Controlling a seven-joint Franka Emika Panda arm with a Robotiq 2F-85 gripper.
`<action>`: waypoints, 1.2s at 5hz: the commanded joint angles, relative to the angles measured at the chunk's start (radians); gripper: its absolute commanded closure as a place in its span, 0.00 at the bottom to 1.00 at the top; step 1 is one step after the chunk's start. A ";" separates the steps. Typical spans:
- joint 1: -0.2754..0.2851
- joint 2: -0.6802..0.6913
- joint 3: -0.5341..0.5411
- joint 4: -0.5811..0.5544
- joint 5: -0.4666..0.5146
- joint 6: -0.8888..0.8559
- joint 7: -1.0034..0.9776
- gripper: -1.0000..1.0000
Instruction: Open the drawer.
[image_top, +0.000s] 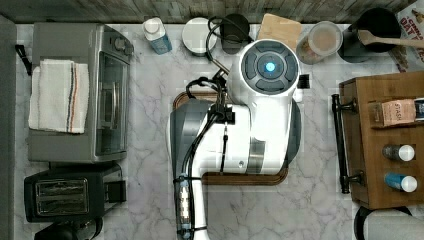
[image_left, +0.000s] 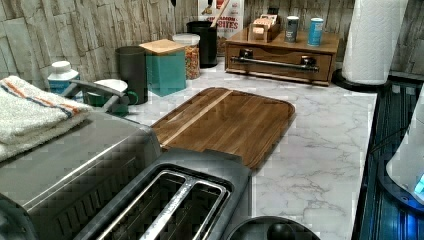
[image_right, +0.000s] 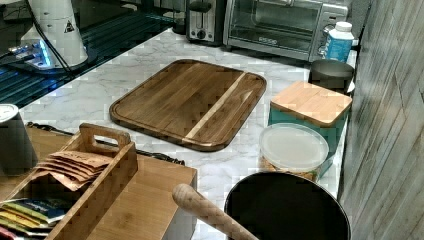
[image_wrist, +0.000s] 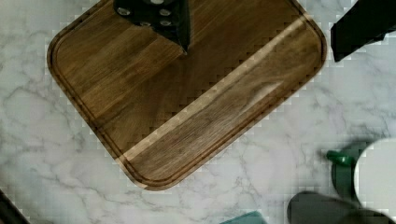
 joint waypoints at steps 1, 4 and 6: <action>-0.037 -0.233 -0.043 -0.311 -0.062 0.076 -0.438 0.00; -0.111 -0.213 -0.157 -0.437 -0.170 0.252 -0.854 0.00; -0.132 -0.156 -0.201 -0.454 -0.235 0.348 -0.896 0.00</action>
